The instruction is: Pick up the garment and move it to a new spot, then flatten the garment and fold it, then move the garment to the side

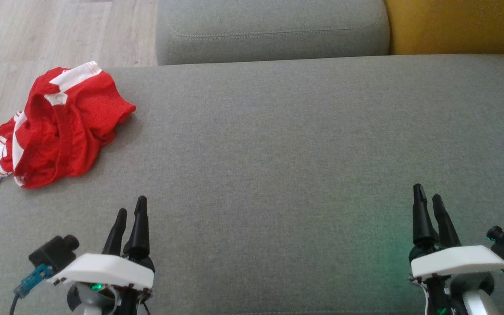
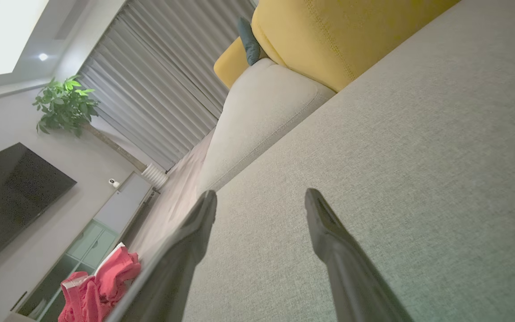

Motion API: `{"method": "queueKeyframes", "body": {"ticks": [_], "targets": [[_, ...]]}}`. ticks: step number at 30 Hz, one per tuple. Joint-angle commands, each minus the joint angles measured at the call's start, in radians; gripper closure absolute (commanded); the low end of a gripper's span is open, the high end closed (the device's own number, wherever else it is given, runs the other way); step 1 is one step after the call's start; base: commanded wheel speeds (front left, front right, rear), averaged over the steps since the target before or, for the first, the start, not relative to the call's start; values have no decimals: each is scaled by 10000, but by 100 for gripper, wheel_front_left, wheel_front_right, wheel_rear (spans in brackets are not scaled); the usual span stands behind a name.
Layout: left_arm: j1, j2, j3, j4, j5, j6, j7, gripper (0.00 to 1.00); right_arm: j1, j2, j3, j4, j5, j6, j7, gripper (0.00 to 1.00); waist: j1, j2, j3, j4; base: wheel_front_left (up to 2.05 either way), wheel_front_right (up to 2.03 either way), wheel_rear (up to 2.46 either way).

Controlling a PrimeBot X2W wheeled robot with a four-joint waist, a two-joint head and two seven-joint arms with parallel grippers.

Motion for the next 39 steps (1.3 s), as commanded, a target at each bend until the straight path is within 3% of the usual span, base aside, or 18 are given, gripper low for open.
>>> {"method": "queueKeyframes", "body": {"ticks": [1, 39], "targets": [[-438, 130, 118, -442, 417, 41, -153, 0, -399, -66, 223, -335, -404, 45, -144, 0, 0, 0, -4, 2, 0, 0, 0], [-134, 177, -400, -743, 4860, 532, -1293, 0, -376, -95, 751, -656, -5379, 69, -1294, 0, 0, 0, -135, 2, 0, 0, 0]]}}
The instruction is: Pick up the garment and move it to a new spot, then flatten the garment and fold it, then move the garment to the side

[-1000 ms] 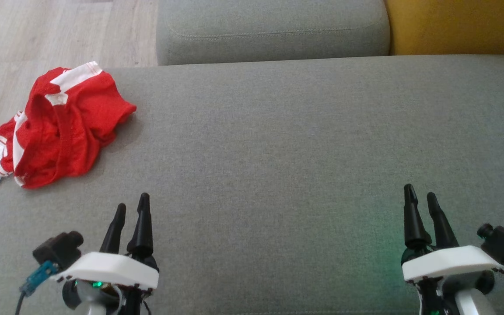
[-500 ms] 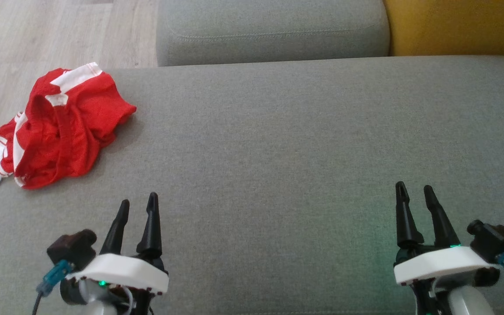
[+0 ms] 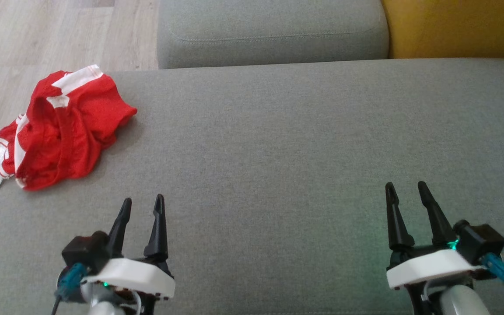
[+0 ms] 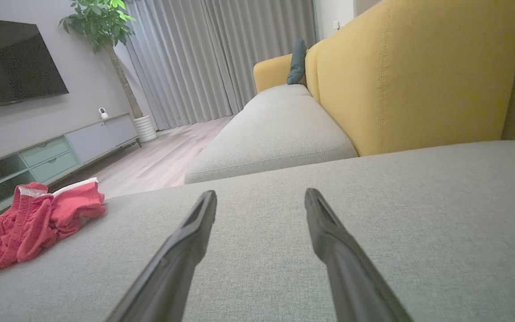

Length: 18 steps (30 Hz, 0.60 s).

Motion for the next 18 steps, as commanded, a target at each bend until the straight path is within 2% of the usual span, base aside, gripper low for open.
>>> {"method": "queueKeyframes", "body": {"ticks": [1, 15, 18], "targets": [[-218, 136, 247, -419, 369, 98, -198, 0, -374, -86, 239, -410, -414, 68, -193, 0, 0, 0, -5, -1, 0, 0, 0], [-63, 153, 150, -582, 1571, 342, -607, 0, -345, -96, 317, -554, -1838, 77, -605, 0, 0, 0, -9, 9, 0, 0, 0], [-57, 154, 175, -569, 1566, 345, -621, 0, -354, -96, 256, -559, -1829, 77, -619, 0, 0, 0, 4, 9, 0, 0, 0]]}}
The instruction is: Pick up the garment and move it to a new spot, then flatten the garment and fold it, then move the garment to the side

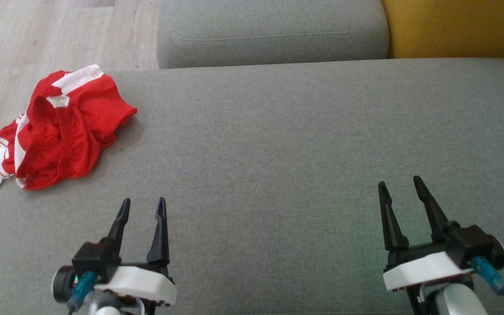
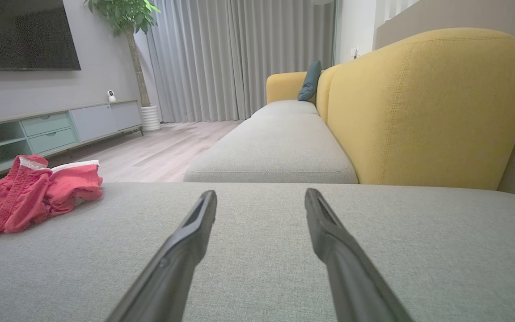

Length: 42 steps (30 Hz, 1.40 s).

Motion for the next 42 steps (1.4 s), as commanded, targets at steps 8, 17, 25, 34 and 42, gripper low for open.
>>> {"method": "queueKeyframes", "body": {"ticks": [8, 17, 25, 34, 42], "targets": [[-312, 102, 307, -274, -42, 47, -124, 0, -357, -91, 65, -362, 158, 75, -109, 0, 0, 0, 25, 7, 0, 0, 0], [-325, 102, 309, -225, -58, -3, -124, 0, -360, -91, 79, -361, 160, 75, -109, 0, 0, 0, 38, 7, 0, 0, 0], [-347, 102, 302, -213, -64, 4, -124, 0, -362, -91, 83, -358, 141, 75, -109, 0, 0, 0, 65, 26, 0, 0, 0], [-416, 102, 296, -247, 12, -23, -124, 0, -259, -91, -27, -530, 117, 75, -109, 0, 0, 0, 142, 802, 0, 0, 0], [-479, 102, 388, -346, 85, -39, -124, 0, -264, -91, -18, -681, 141, 75, -109, 0, 0, 0, 247, 2554, 0, 0, 0]]}}
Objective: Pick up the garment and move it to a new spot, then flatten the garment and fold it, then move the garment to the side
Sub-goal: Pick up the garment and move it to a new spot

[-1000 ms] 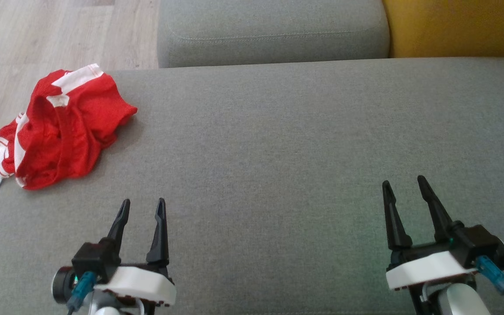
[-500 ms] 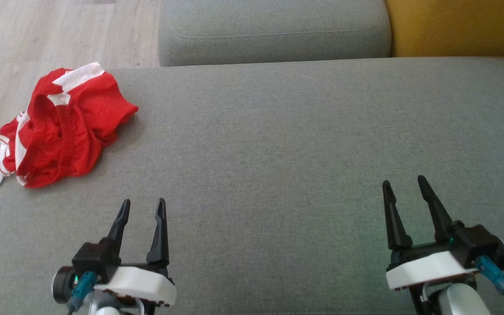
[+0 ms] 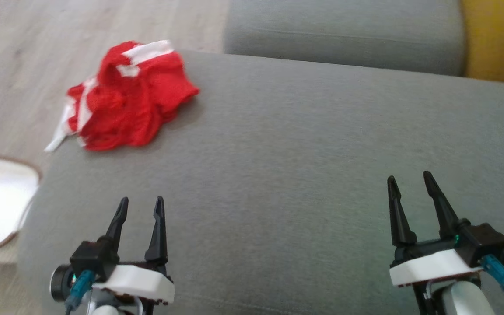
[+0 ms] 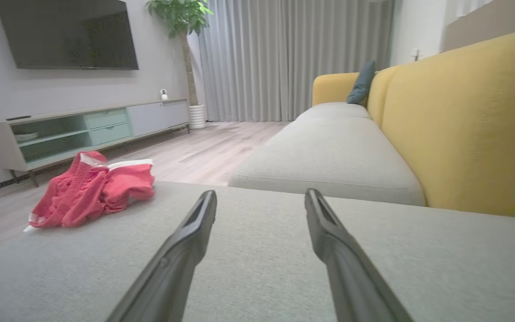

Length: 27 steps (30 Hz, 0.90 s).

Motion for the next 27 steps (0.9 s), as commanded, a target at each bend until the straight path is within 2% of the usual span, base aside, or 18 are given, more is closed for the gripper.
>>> {"method": "queueKeyframes", "body": {"ticks": [1, 8, 15, 21, 27], "targets": [[-428, 73, 360, -368, 81, -6, -124, 0, -295, -83, 270, -385, 49, 75, -109, 0, 0, 0, 64, 843, 0, 0, 0], [-369, 73, 492, -414, 52, -7, -124, 0, -335, -83, 393, -356, 25, 75, -109, 0, 0, 0, 62, 2031, 0, 0, 0], [-314, 73, 563, -466, -8, 5, -124, 0, -360, -83, 457, -350, -22, 75, -109, 0, 0, 0, 69, 2646, 0, 0, 0], [-282, 73, 795, -654, -155, 82, -124, 0, -443, -83, 537, -370, -76, 75, -109, 0, 0, 0, 263, 2685, 0, 0, 0], [-869, 136, 1490, -1025, -298, -108, -124, 0, -611, -83, 415, -501, -371, 75, -109, 0, 0, 0, 876, 2203, 0, 0, 0]]}}
